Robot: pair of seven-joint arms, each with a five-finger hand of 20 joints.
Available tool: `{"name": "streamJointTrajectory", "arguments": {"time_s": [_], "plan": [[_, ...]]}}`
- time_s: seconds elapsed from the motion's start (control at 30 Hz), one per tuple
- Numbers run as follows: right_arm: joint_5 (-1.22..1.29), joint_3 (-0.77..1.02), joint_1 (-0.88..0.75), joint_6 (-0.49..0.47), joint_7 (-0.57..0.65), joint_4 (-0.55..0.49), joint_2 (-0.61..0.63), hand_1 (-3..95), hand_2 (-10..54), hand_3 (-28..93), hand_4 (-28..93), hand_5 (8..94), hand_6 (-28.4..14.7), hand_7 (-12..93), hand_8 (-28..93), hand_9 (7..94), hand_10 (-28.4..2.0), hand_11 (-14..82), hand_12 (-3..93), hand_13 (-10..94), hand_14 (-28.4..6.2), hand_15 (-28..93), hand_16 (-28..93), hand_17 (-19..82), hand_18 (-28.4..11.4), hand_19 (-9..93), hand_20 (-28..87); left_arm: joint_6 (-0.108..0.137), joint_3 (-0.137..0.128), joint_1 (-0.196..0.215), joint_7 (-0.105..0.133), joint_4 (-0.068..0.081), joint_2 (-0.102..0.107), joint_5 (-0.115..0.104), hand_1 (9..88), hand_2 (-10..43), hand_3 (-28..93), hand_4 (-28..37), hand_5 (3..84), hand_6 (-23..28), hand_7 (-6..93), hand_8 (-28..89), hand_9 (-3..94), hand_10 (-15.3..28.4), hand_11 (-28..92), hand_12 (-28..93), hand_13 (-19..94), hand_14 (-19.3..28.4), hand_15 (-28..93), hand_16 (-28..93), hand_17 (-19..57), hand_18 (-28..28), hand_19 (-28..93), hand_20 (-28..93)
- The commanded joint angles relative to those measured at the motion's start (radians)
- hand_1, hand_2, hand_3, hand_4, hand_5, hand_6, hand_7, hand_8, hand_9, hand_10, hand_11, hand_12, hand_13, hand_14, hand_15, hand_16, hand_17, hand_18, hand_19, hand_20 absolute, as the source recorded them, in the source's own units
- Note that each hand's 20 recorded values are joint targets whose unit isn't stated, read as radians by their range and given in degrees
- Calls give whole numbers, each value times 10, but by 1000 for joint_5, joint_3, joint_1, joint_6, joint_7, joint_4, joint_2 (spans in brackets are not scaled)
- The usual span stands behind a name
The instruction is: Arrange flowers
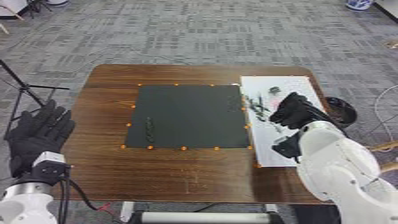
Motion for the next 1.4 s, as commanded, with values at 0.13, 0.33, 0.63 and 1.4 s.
{"name": "streamJointTrajectory", "arguments": {"time_s": [0.13, 0.33, 0.63, 1.4], "plan": [[34, -299, 267, -84, -12, 215, -247, 544, -95, 681, -161, 718, -24, 404, 193, 736, -113, 355, 594, 676, -120, 736, 419, 394, -245, 876, 374, 37, 26, -47, -20, 11, 25, 1, 244, 147, 705, -283, 399, 98, 65, -75, 300, 163, 183, 76, 211, 145, 181, -43, -76, 117, 309, 68], [54, -367, 312, -70, 17, 342, -353, 535, -95, 686, -153, 714, -27, 423, 179, 756, -106, 340, 586, 711, -100, 713, 414, 421, -239, 887, 360, 41, 67, -73, -44, 13, 50, -1, 243, 152, 704, -283, 401, 100, 65, -75, 301, 163, 185, 76, 213, 143, 184, -44, -75, 116, 310, 67], [-58, -458, 337, 59, 64, 421, -424, 526, -95, 690, -140, 712, -33, 453, 155, 775, -108, 359, 574, 743, -86, 704, 420, 447, -238, 907, 347, 60, 133, -154, -54, 43, 94, -31, 244, 157, 703, -283, 406, 102, 69, -75, 306, 164, 191, 76, 216, 142, 190, -46, -74, 116, 312, 67], [-22, -481, 347, 81, 66, 348, -393, 382, -67, 681, -151, 715, -57, 241, -65, 761, -158, 455, 369, 743, -107, 690, 420, 436, -258, 932, 307, 70, 144, -134, 23, 40, 73, -87, 241, 164, 714, -283, 415, 105, 82, -78, 315, 167, 210, 78, 225, 146, 207, -50, -73, 121, 333, 70]]}}
